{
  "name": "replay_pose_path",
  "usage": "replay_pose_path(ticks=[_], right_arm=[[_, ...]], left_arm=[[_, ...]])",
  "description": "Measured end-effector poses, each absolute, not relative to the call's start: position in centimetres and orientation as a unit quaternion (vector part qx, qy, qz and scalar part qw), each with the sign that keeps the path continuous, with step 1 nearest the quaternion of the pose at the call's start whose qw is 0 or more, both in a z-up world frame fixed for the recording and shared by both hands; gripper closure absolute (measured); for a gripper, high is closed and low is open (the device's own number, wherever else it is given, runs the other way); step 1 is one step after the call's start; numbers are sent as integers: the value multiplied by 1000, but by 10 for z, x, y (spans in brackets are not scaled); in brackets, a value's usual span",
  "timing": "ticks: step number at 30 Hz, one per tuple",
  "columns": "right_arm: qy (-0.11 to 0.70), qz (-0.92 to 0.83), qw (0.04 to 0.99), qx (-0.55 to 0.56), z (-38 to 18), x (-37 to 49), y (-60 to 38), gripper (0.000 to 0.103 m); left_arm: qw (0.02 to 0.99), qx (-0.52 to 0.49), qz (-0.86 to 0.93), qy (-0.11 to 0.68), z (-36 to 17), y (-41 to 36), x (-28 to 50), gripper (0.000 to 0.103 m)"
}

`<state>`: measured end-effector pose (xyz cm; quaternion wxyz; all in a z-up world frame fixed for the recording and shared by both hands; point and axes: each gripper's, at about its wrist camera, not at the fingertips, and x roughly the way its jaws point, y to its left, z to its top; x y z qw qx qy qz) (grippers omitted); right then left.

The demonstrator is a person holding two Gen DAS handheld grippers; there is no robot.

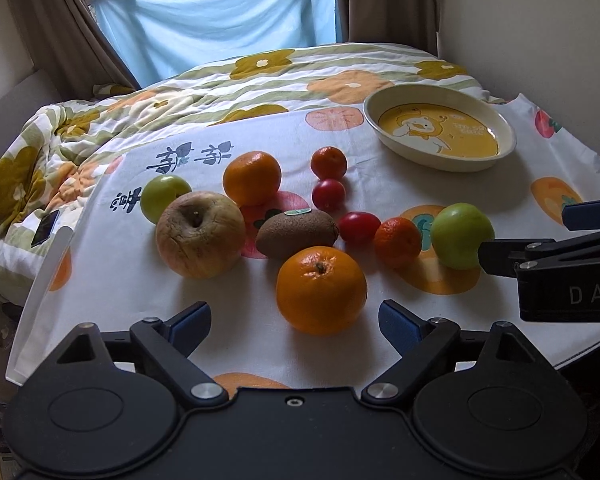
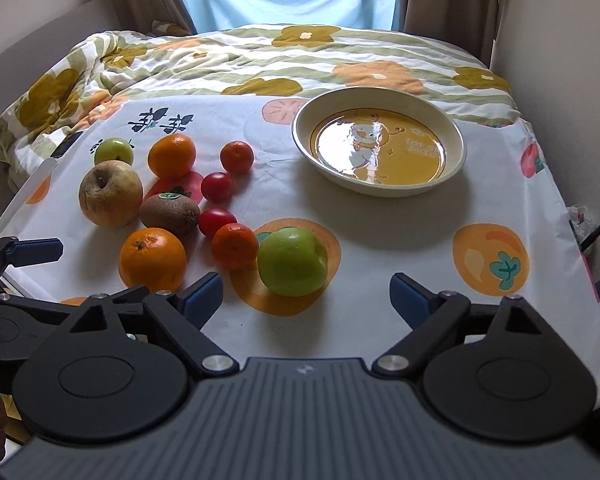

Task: Organize fruits
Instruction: 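Close the right gripper on the green apple while the left gripper grasps the orange, then carry the orange in the left gripper and the green apple in the right gripper to the bowl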

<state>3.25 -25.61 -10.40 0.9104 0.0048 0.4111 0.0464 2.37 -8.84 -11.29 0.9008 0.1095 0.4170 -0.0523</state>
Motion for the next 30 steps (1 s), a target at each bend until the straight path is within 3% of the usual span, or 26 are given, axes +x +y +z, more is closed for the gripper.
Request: replay_pose_path(ticks=[6, 14, 19, 30], right_arm=[[414, 51, 909, 10, -129, 45, -262, 3], [409, 65, 910, -6, -142, 61, -258, 9], [407, 75, 910, -12, -145, 69, -255, 14], [422, 100, 901, -2, -153, 80, -256, 32]], left_arm=[[899, 117, -51, 420, -138, -96, 34, 20], [899, 118, -50, 418, -149, -102, 50, 21], [898, 98, -56, 425, -153, -103, 57, 36], [899, 101, -50, 423, -153, -107, 54, 37]])
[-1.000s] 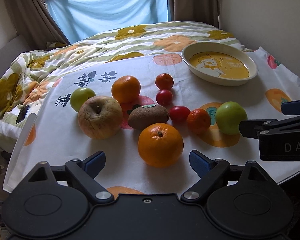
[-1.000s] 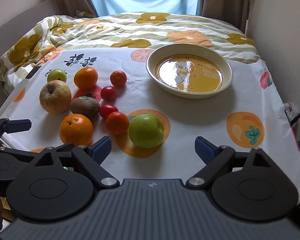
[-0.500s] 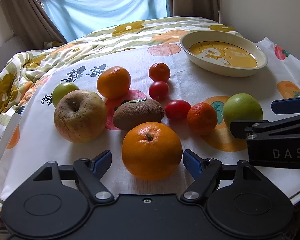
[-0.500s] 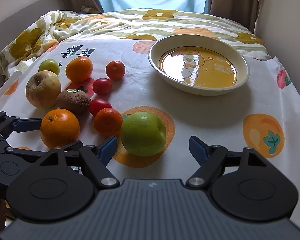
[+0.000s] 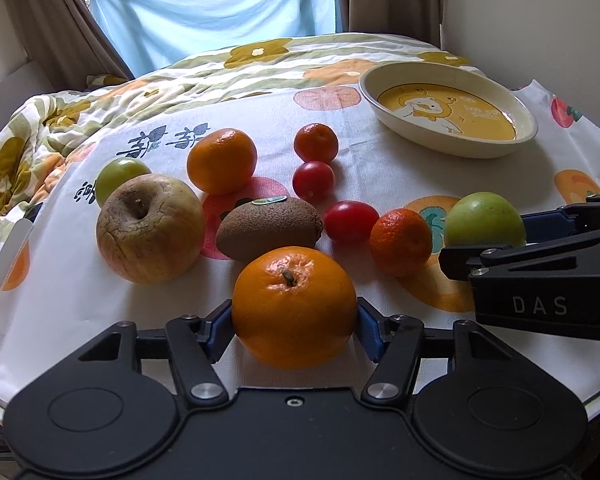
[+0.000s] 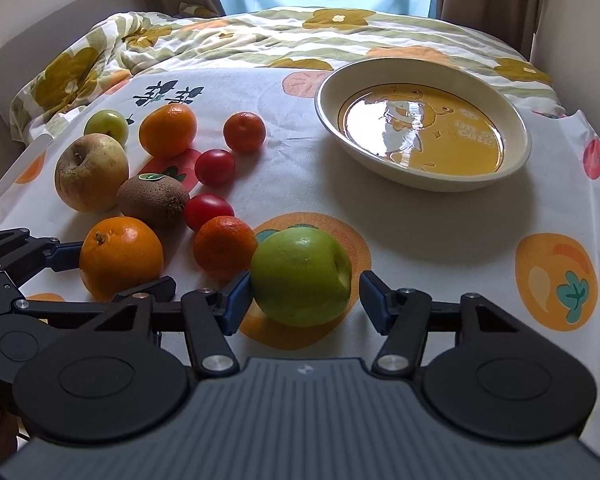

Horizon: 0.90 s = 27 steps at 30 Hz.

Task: Organize fruits
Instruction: 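Carry the orange in the left gripper and the green apple in the right gripper to the bowl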

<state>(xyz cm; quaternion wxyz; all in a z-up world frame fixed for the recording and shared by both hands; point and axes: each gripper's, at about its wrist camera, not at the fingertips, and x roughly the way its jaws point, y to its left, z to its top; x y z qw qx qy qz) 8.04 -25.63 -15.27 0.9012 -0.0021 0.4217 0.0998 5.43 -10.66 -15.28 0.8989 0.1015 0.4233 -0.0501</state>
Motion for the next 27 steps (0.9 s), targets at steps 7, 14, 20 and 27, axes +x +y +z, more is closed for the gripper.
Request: replay_pose_path(ticks=[7, 14, 20, 27], right_arm=[[422, 111, 900, -8, -151, 81, -256, 35], [418, 116, 901, -4, -138, 74, -264, 35], [409, 116, 905, 5, -110, 67, -277, 35], [378, 111, 919, 18, -61, 58, -299, 35]], left_arm=[[898, 104, -44, 424, -152, -106, 52, 37], [896, 107, -41, 428, -141, -113, 45, 37], [900, 107, -43, 421, -111, -127, 35, 38], [914, 105, -59, 388, -60, -145, 31, 38]])
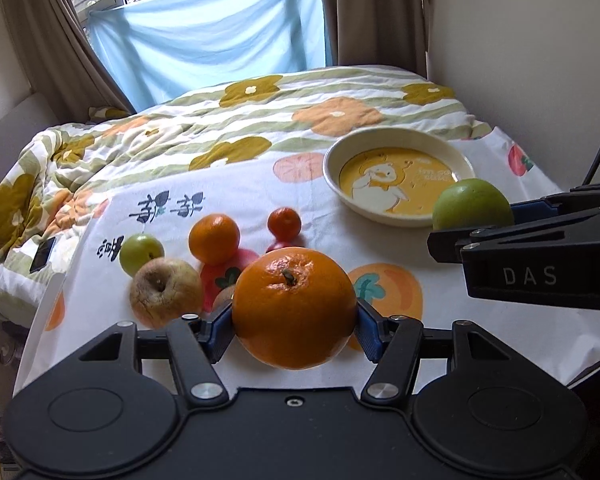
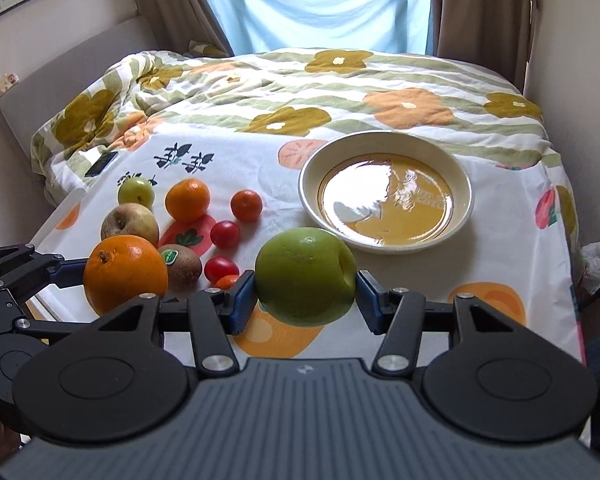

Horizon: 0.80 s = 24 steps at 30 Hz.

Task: Organize fruits
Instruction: 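Carry the orange in the left gripper and the green apple in the right gripper to the bowl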

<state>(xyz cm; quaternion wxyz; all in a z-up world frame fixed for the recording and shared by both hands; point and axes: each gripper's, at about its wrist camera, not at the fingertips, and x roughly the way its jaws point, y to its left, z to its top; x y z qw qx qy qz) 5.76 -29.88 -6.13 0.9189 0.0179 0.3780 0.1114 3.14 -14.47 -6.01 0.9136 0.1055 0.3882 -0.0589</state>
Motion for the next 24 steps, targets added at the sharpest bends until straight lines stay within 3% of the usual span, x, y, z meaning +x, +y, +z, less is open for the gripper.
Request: replay_pose_path(ticks=[12, 24], right_arm=[[339, 65, 938, 33, -14, 83, -337, 35], [342, -1, 939, 45, -9, 171, -356, 35]], left_arm=[[929, 116, -109, 334, -10, -172, 82, 38], [914, 142, -170, 340, -26, -194, 191, 38]])
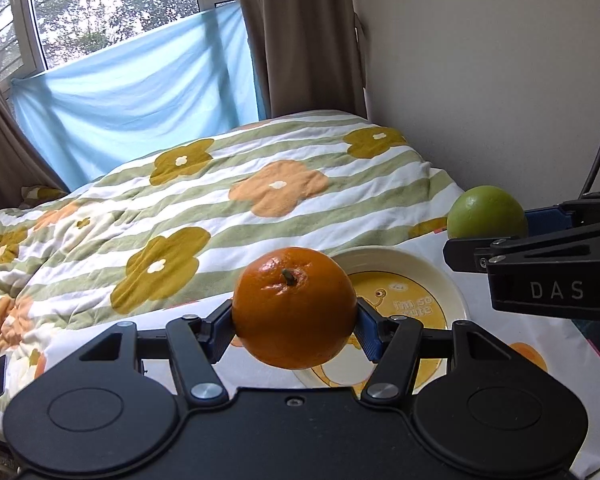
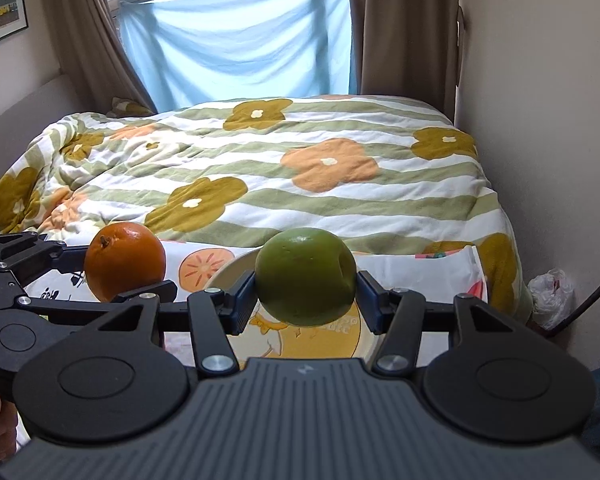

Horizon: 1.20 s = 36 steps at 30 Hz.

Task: Organize fruits
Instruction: 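Carry the orange in the left gripper and the green apple in the right gripper to the bowl, then open the left gripper over the bowl while the right gripper releases the green apple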

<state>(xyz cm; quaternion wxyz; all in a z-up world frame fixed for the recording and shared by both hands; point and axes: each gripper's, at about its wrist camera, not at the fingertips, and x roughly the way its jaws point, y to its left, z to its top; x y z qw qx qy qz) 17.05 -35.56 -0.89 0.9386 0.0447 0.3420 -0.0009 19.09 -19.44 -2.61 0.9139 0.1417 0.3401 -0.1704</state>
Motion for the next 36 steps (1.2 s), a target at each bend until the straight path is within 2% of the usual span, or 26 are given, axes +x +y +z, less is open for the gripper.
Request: replay_pose_path(ticks=[11, 24, 26, 27, 28, 30, 36], right_arm=[[381, -51, 920, 75, -56, 243, -374, 35], [405, -92, 905, 89, -84, 256, -392, 35], [406, -92, 905, 89, -84, 255, -392, 35], [407, -92, 904, 89, -85, 256, -393, 35], [408, -92, 904, 89, -85, 256, -393, 35], [409, -89, 903, 91, -85, 256, -394, 35], [415, -73, 903, 81, -85, 256, -392, 35]], left_arm=[[880, 203, -229, 363, -87, -228, 264, 38], [849, 255, -286, 363, -137, -268, 286, 37], [850, 255, -291, 358, -137, -267, 285, 35], [851, 259, -294, 348, -134, -267, 284, 29], [854, 264, -293, 339, -132, -267, 282, 19], [857, 265, -292, 332, -129, -264, 282, 11], [853, 242, -286, 364, -122, -244, 276, 10]])
